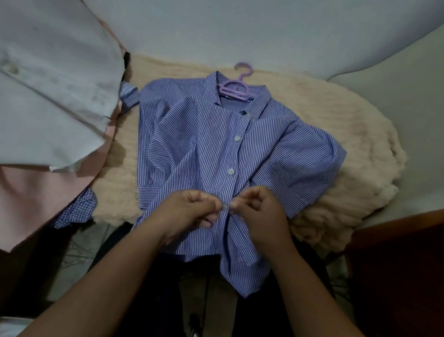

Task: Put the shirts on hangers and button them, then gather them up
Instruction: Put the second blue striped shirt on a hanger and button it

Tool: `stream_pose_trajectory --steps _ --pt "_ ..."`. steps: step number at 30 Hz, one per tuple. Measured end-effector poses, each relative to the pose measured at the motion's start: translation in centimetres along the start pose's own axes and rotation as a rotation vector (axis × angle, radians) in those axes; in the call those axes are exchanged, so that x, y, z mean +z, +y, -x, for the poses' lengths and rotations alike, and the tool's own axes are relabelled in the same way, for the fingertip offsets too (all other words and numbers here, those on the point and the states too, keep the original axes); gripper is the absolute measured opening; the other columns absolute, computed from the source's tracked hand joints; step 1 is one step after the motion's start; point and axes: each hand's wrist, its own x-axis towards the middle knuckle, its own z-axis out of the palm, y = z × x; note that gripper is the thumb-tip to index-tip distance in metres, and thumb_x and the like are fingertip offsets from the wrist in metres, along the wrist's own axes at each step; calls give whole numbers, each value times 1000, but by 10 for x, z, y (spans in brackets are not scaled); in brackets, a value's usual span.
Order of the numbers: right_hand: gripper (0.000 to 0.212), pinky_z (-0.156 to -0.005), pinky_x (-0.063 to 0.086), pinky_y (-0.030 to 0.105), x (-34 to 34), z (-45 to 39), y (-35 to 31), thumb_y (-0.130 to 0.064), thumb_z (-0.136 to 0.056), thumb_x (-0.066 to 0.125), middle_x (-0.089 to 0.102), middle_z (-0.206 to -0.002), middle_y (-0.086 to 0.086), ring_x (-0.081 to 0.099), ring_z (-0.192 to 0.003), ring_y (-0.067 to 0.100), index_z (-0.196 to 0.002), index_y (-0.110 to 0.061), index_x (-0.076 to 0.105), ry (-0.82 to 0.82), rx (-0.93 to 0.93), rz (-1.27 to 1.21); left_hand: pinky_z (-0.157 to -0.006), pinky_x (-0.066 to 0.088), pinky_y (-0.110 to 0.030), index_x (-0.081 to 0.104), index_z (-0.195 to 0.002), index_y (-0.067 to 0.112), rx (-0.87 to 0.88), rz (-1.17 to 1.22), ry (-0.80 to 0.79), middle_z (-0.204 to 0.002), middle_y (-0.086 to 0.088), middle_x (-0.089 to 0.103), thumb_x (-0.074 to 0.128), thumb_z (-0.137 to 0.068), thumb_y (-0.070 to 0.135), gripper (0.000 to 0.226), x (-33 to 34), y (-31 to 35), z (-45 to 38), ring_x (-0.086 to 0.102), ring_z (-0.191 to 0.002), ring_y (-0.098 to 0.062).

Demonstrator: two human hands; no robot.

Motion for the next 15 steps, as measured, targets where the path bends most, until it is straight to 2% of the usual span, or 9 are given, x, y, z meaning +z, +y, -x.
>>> stream_pose_trajectory --steps 4,6,10,15 --pt "7 -54 43 9 -3 -4 -14 2 -85 62 62 -72 5 59 -58 -1 -85 -5 62 -12 -17 -37 -50 47 -17 65 -88 4 58 20 42 -65 -4 62 63 -89 9 6 -1 14 -4 57 -56 -9" --pt "8 -55 43 9 -4 -10 -22 0 -86 62 62 -67 2 57 -56 -3 -84 -8 64 2 -27 -15 -49 45 -18 63 -94 1 83 27 44 -64 -4 61 62 -89 11 11 0 27 -7 56 -56 -10" --pt "17 -59 46 13 -7 -38 -42 -3 -85 65 63 -61 -3 58 -58 2 -77 -18 65 76 -52 19 -48 43 -20 61 -87 6 152 19 50 -57 0 60 60 -91 8 4 4 59 -22 52 -49 -10" --pt "10 -58 47 14 -14 -87 -70 -3 -86 64 63 -65 2 60 -58 3 -82 -13 66 95 -95 4 -51 44 -15 63 -84 11 285 -145 136 -65 -4 57 64 -88 6 7 0 103 -60 55 -50 -1"
